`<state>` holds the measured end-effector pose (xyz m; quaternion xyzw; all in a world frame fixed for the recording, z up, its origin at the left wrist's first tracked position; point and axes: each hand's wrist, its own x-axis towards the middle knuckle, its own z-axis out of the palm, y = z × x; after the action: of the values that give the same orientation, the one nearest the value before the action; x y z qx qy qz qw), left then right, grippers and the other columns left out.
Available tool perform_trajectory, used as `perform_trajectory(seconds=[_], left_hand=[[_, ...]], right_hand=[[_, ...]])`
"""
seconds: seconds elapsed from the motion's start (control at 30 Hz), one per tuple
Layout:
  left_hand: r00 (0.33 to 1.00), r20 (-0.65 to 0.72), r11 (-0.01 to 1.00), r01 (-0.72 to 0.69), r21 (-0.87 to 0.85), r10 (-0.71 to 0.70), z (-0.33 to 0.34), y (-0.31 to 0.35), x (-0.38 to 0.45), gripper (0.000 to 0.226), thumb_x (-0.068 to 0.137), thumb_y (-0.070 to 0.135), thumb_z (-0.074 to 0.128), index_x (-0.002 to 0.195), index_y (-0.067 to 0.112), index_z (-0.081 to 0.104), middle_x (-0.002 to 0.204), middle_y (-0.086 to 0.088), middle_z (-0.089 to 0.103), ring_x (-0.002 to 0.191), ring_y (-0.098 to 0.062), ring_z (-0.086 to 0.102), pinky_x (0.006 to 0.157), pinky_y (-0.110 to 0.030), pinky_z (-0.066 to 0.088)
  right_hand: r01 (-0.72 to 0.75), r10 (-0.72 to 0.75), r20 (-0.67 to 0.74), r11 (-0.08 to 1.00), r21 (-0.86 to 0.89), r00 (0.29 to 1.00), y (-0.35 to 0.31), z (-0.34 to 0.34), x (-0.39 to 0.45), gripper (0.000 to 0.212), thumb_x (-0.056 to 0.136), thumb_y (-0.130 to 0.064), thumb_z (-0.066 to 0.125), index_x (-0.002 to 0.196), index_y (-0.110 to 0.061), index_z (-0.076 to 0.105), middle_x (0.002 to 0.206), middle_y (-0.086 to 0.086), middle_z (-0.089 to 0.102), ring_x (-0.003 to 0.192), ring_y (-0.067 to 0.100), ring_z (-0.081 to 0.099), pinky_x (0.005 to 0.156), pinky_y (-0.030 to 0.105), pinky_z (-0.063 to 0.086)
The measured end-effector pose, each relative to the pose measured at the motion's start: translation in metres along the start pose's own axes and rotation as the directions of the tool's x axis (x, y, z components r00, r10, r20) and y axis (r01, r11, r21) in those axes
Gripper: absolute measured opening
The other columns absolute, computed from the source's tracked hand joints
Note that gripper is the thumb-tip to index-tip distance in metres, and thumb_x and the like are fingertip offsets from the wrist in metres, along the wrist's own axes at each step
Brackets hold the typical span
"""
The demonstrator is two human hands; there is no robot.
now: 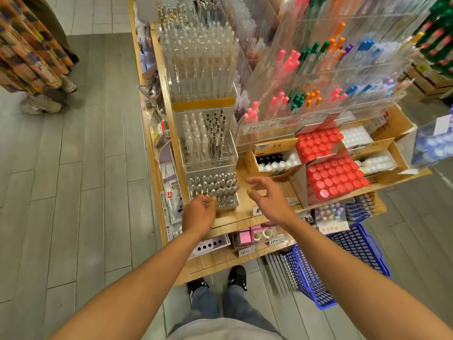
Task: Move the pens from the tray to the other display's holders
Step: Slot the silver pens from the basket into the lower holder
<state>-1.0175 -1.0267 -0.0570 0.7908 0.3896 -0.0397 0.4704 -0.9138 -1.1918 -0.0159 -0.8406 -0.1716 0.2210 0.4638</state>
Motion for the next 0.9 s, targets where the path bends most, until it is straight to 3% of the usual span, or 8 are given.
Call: perform_trajectory(seconds=[0.1, 0.23, 0.37, 0.5, 0.57, 0.73, 0.9], left_hand=[[0.996, 0.076, 0.999, -0.038, 0.007, 0.037, 0.003, 0.003, -0.008, 0.03, 0.103, 0.037, 0.049, 0.101, 0.014, 0.068, 0.078, -0.002, 0.067, 0.071, -0.022, 0.061, 0.073, -0.033, 0.051], [0.972, 0.219, 0.989, -0.06, -0.138, 0.09, 0.021, 0.018, -0.023, 0.029, 0.105, 0.03, 0.045, 0.101, 0.015, 0.068, 0.095, -0.006, 0.071, 0.09, -0.029, 0.067, 0.083, -0.04, 0.054], [0.943, 0.324, 0.979, -0.005, -0.203, 0.073, 0.06, 0.043, -0.044, 0.027, 0.106, 0.027, 0.042, 0.1, 0.018, 0.066, 0.094, -0.002, 0.071, 0.075, -0.017, 0.065, 0.073, -0.032, 0.052], [0.891, 0.453, 0.955, 0.094, -0.28, 0.045, 0.116, 0.068, -0.082, 0.026, 0.104, 0.025, 0.046, 0.094, 0.014, 0.067, 0.078, -0.004, 0.072, 0.062, -0.017, 0.064, 0.054, -0.029, 0.05], [0.87, 0.491, 0.949, 0.126, -0.289, 0.035, 0.148, 0.08, -0.108, 0.025, 0.103, 0.023, 0.046, 0.096, 0.009, 0.066, 0.075, -0.005, 0.069, 0.061, -0.017, 0.061, 0.048, -0.023, 0.046], [0.858, 0.513, 0.961, 0.125, -0.248, 0.021, 0.233, 0.101, -0.184, 0.027, 0.104, 0.03, 0.045, 0.099, 0.012, 0.065, 0.08, -0.002, 0.069, 0.066, -0.016, 0.061, 0.06, -0.025, 0.049], [0.831, 0.556, 0.971, 0.122, -0.206, 0.013, 0.314, 0.113, -0.246, 0.025, 0.103, 0.03, 0.043, 0.101, 0.015, 0.062, 0.084, -0.002, 0.068, 0.067, -0.016, 0.059, 0.063, -0.027, 0.048]], right_hand=[[-0.078, 0.08, -0.021, 0.992, 0.098, 0.997, 0.011, -0.013, -0.017, 0.024, 0.096, -0.028, 0.058, 0.119, -0.024, 0.061, 0.117, -0.013, 0.06, 0.105, 0.007, 0.058, 0.084, 0.028, 0.052], [-0.188, 0.202, -0.019, 0.938, 0.292, 0.979, 0.031, -0.038, -0.053, 0.022, 0.098, -0.043, 0.048, 0.112, -0.031, 0.06, 0.116, -0.004, 0.063, 0.102, 0.017, 0.064, 0.079, 0.031, 0.058], [-0.267, 0.326, -0.074, 0.868, 0.42, 0.943, 0.066, -0.073, -0.099, 0.042, 0.101, -0.044, 0.036, 0.123, -0.017, 0.06, 0.118, 0.002, 0.065, 0.101, 0.02, 0.065, 0.086, 0.037, 0.057], [-0.306, 0.467, -0.137, 0.745, 0.592, 0.874, 0.109, -0.116, -0.152, 0.041, 0.105, -0.034, 0.033, 0.122, -0.007, 0.059, 0.113, 0.01, 0.066, 0.084, 0.019, 0.064, 0.079, 0.037, 0.056], [-0.301, 0.492, -0.163, 0.729, 0.615, 0.855, 0.135, -0.14, -0.182, 0.043, 0.105, -0.035, 0.031, 0.122, -0.007, 0.058, 0.108, 0.008, 0.066, 0.081, 0.017, 0.062, 0.074, 0.036, 0.054], [-0.312, 0.537, -0.202, 0.712, 0.629, 0.819, 0.209, -0.21, -0.257, 0.04, 0.104, -0.041, 0.034, 0.114, -0.014, 0.062, 0.11, 0.008, 0.066, 0.088, 0.022, 0.063, 0.085, 0.047, 0.055], [-0.355, 0.581, -0.227, 0.714, 0.603, 0.782, 0.273, -0.268, -0.329, 0.037, 0.102, -0.046, 0.037, 0.105, -0.023, 0.065, 0.104, 0.004, 0.068, 0.079, 0.016, 0.066, 0.066, 0.033, 0.057]])
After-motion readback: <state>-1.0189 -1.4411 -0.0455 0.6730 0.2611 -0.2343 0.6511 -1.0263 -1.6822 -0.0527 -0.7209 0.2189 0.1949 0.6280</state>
